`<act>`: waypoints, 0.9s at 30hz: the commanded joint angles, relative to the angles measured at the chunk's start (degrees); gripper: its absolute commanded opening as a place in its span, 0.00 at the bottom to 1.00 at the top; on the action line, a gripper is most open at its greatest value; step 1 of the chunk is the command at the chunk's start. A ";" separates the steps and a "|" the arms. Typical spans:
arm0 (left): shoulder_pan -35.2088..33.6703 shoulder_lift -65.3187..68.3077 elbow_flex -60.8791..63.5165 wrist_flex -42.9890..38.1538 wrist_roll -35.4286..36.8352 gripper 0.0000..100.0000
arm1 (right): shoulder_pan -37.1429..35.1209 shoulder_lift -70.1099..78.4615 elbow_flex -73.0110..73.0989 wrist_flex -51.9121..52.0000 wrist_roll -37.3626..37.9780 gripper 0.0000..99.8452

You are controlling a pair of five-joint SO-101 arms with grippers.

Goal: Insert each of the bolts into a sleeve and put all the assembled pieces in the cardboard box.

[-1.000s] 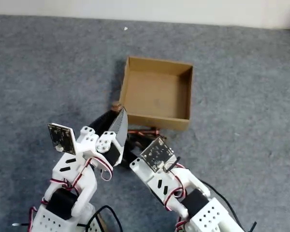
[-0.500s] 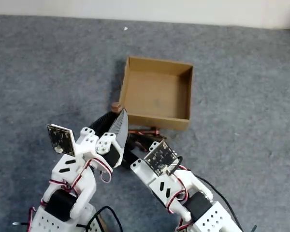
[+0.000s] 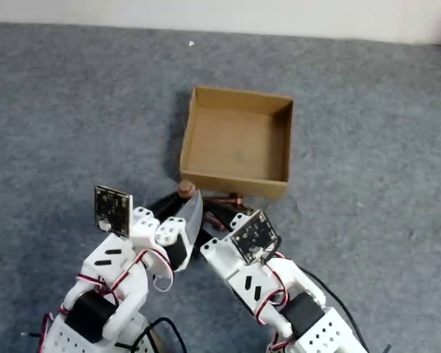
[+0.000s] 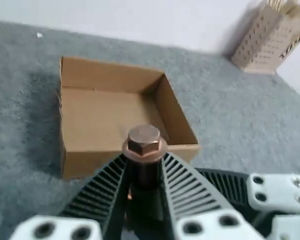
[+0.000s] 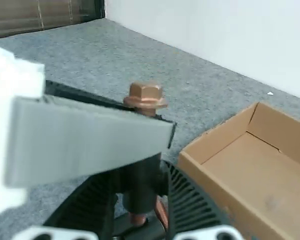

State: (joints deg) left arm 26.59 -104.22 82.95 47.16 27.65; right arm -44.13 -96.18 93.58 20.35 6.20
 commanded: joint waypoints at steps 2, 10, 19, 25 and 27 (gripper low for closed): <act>0.84 -0.31 -3.82 6.07 -9.76 0.01 | 2.15 -1.45 -4.70 -0.13 -0.53 0.00; 0.40 -0.31 -8.31 15.82 -11.34 0.25 | 4.44 -1.10 -4.35 -0.13 -0.62 0.00; -4.97 -0.31 -12.00 21.01 -19.69 0.20 | 9.98 -1.10 -4.70 5.93 -4.57 0.00; -16.92 -0.31 -11.91 21.01 -26.46 0.06 | 13.23 -1.01 -4.79 9.63 -6.15 0.00; -20.70 -0.31 -11.56 21.01 -27.34 0.01 | 14.02 -0.92 -5.93 11.65 -6.77 0.00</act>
State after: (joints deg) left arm 12.79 -104.22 73.10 68.00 3.03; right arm -32.00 -96.18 93.58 30.64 0.66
